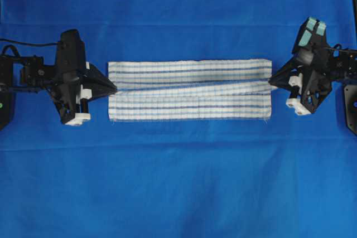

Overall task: Fold the blue towel.
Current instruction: 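Lift the far edge with both grippers and fold it toward the near edge, then release the folded edge and open both grippers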

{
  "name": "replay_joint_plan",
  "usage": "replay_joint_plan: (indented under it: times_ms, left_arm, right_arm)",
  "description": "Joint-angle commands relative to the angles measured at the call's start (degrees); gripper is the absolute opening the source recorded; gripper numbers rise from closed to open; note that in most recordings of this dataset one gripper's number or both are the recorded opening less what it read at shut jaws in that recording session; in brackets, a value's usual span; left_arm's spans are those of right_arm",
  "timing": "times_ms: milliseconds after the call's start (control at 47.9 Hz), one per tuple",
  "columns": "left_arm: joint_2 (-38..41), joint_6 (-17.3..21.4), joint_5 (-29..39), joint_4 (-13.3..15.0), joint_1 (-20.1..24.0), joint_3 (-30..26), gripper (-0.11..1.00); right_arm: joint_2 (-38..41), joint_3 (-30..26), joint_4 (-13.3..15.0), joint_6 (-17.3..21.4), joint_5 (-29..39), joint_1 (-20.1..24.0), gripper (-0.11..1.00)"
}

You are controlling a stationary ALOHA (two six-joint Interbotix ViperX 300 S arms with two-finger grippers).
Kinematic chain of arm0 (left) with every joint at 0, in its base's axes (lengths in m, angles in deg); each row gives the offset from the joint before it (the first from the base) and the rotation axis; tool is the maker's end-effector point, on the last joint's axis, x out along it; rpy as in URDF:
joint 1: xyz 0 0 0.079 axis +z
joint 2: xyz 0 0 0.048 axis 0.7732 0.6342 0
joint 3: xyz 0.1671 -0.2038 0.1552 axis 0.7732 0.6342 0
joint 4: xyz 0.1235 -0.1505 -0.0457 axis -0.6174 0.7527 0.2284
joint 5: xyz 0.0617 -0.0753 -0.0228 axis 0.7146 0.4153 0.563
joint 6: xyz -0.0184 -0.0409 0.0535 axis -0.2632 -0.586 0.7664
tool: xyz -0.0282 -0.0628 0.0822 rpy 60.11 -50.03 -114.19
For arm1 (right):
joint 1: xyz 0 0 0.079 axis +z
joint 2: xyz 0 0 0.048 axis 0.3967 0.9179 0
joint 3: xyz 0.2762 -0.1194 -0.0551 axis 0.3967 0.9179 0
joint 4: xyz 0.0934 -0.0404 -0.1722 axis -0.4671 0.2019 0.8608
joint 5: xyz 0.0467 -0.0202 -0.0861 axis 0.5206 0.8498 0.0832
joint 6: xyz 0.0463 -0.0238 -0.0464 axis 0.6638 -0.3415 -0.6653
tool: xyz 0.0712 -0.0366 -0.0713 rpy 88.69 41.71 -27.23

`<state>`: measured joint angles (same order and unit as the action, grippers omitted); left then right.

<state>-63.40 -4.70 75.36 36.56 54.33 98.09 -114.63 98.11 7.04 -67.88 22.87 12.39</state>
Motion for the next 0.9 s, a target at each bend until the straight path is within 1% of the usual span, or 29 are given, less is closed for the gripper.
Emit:
replay_joint_plan:
  times_ms: [0,63,167,501,585,606,648,731,815,836,878]
  left_arm:
    - [1.3,-0.4,-1.0,0.1,-0.4,-0.4,0.03]
    - [2.7,-0.5,-1.4,0.1,-0.4,-0.5,0.03]
    - [4.6,-0.5,-1.6,0.1,-0.4,-0.6,0.03]
    - [4.8,-0.4,-1.9,0.1,-0.4,-1.0,0.04]
    - [4.9,-0.5,-1.9,0.1,-0.4,-1.1,0.06]
    - [4.9,-0.4,-1.9,0.1,-0.4,-1.1,0.07]
    - [4.8,-0.4,-1.8,0.1,-0.4,-1.1,0.15]
    - [4.5,-0.4,-1.6,0.0,-0.4,-1.1,0.35]
    - [3.8,-0.3,-1.3,0.1,-0.4,-1.1,0.52]
    - [3.5,0.0,-1.2,0.1,-0.4,-1.1,0.56]
    - [3.0,0.4,-1.1,0.1,-0.3,-1.1,0.61]
  right_arm:
    - [1.1,-1.1,-0.2,0.8,-0.2,0.4,0.07]
    - [1.8,-1.3,-0.2,1.5,-0.2,0.5,0.07]
    - [2.6,-1.7,-0.2,1.6,-0.2,1.1,0.07]
    - [3.7,-2.4,-0.3,1.9,-0.6,3.5,0.08]
    - [4.3,-2.7,-0.2,2.5,-0.6,4.1,0.09]
    - [4.5,-2.9,-0.2,2.5,-0.6,4.3,0.09]
    - [4.9,-3.2,-0.3,2.9,-0.6,5.0,0.16]
    - [5.7,-4.0,-0.2,3.5,-0.4,6.4,0.40]
    - [6.2,-4.6,-0.3,3.9,0.0,7.3,0.62]
    - [6.0,-4.7,-0.2,3.9,0.1,7.4,0.63]
    - [5.5,-4.7,0.0,3.8,0.6,7.3,0.62]
